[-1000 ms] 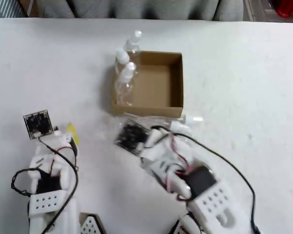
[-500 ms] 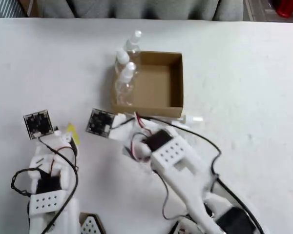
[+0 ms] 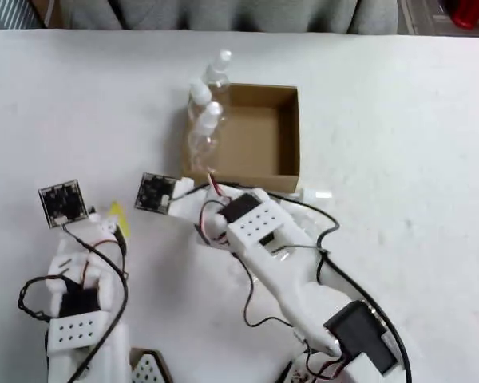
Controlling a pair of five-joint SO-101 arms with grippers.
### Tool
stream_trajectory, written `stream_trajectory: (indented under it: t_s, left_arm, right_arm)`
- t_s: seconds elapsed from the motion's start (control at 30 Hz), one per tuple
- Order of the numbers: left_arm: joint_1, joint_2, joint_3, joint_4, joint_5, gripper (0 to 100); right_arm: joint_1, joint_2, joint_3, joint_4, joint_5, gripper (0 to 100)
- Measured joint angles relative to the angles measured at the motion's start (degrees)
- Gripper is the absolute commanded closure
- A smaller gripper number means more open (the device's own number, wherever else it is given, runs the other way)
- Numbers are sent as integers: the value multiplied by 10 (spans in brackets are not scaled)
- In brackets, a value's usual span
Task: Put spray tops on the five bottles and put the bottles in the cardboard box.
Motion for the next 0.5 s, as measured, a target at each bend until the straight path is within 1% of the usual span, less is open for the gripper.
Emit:
stream_trajectory:
  t_s: [0.37,0.5]
  left_arm:
    - [0,0,0,0,0,921]
    - [0,0,0,0,0,921]
  right_arm:
    - [-2,4,-3,1,2,800]
    - [-25,-2,-12,50,3,800]
